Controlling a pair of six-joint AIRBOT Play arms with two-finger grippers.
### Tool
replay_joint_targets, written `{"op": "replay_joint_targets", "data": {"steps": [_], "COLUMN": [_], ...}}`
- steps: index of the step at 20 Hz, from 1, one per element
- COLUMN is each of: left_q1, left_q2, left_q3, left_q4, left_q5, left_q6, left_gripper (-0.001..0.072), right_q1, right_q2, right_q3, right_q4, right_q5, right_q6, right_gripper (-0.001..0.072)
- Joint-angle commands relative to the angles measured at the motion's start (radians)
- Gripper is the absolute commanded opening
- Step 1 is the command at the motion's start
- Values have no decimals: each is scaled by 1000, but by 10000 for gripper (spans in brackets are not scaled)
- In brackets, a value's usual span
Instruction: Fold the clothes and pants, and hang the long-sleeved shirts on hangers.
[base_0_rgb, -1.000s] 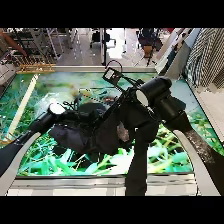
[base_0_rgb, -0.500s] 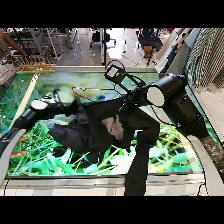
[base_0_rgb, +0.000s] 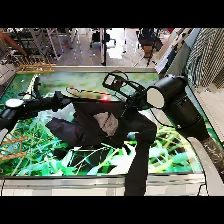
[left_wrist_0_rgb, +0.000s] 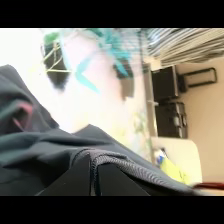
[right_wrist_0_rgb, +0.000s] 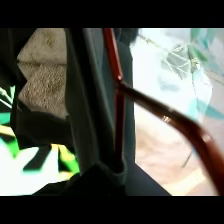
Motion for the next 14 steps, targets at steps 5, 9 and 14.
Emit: {"op": "replay_joint_targets", "data": {"steps": [5, 9, 14], "left_q1": [22, 25, 20], "left_q2": [18, 19, 19], "left_q3": [1, 2, 89], "left_q4": [-129, -136, -135], "left_q5": [180, 150, 0], "left_q6": [146, 210, 251], "left_gripper": [8, 8, 8], "right_q1": [0, 0, 0], "right_q2": [-2, -29, -126], "right_q3": [-172, -208, -208], "right_q4": [-188, -267, -274], "right_q5": [1, -14, -87], "right_q6": [-36, -35, -21], "right_gripper": [16, 16, 16]}}
